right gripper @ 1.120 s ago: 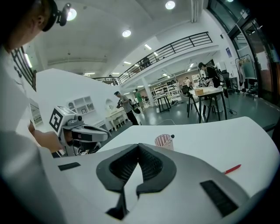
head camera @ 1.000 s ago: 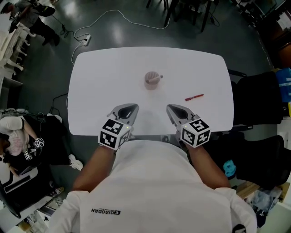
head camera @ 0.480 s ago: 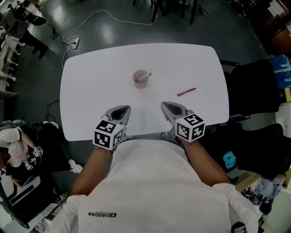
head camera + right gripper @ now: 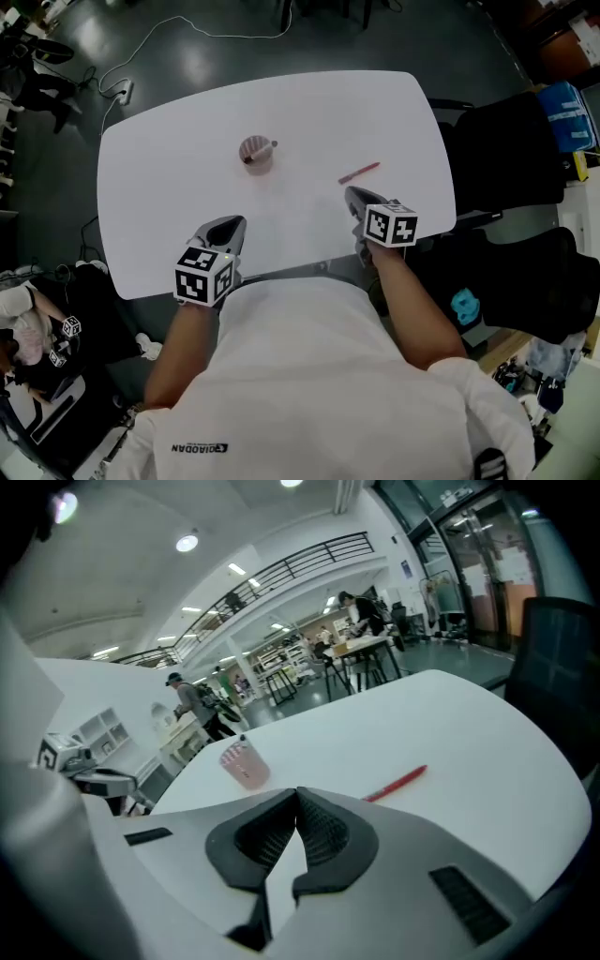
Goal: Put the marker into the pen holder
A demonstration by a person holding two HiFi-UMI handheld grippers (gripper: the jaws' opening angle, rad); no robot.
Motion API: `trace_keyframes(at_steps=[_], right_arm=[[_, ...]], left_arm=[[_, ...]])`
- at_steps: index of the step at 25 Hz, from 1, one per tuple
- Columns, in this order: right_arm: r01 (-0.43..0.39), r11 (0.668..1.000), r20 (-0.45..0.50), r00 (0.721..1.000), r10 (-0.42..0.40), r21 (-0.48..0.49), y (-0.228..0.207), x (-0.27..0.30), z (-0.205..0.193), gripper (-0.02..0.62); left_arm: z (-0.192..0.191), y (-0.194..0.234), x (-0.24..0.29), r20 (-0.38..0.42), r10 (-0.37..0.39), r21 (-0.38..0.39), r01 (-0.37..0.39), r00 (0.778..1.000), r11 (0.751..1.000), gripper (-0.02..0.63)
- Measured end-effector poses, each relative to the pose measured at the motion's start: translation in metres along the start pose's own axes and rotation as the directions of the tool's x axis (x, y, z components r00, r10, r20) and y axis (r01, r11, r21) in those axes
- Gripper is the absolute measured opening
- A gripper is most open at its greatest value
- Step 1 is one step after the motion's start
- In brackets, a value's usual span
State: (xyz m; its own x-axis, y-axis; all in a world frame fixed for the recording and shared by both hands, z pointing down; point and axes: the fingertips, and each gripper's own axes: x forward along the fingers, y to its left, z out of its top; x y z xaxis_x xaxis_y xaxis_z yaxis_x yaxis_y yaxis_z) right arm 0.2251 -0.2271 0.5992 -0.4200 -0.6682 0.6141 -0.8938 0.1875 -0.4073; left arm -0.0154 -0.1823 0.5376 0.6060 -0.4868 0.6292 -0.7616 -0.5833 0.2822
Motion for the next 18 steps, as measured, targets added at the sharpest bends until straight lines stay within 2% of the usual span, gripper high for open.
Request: trace_keyframes(at_steps=[3, 5, 8, 12, 18], right_arm=[[0.127, 0.987, -0.015, 0.992, -0.126, 0.093, -0.06, 0.008, 0.0, 0.023], [0.171, 0.975, -0.045, 0.985, -0.166, 0.144, -0.089, 0.016, -0.002, 0.029], [0.206, 0.956, -0.092, 0.977, -0.19, 0.209, -0.121, 0.029, -0.004, 0.063], [0.235, 0.909, -0.12, 0.971, -0.205, 0.344, -0.147, 0.046, -0.001, 0.097], [0.324, 0.853, -0.191, 0.944, -0.267, 0.408, -0.167, 0.063, 0.005, 0.146]], left_arm=[[-0.003, 0.002, 0.002, -0.017, 0.009, -0.01, -0.009, 1.0, 1.0, 0.026], [-0.003, 0.002, 0.003, -0.018, 0.02, -0.016, -0.02, 1.0, 1.0, 0.026], [-0.003, 0.003, 0.003, -0.015, 0.037, -0.025, -0.037, 0.999, 0.999, 0.026], [-0.005, 0.006, -0.002, -0.008, 0.065, -0.043, -0.065, 0.998, 0.997, 0.026], [-0.006, 0.009, -0.011, -0.001, 0.1, -0.068, -0.1, 0.995, 0.993, 0.026]])
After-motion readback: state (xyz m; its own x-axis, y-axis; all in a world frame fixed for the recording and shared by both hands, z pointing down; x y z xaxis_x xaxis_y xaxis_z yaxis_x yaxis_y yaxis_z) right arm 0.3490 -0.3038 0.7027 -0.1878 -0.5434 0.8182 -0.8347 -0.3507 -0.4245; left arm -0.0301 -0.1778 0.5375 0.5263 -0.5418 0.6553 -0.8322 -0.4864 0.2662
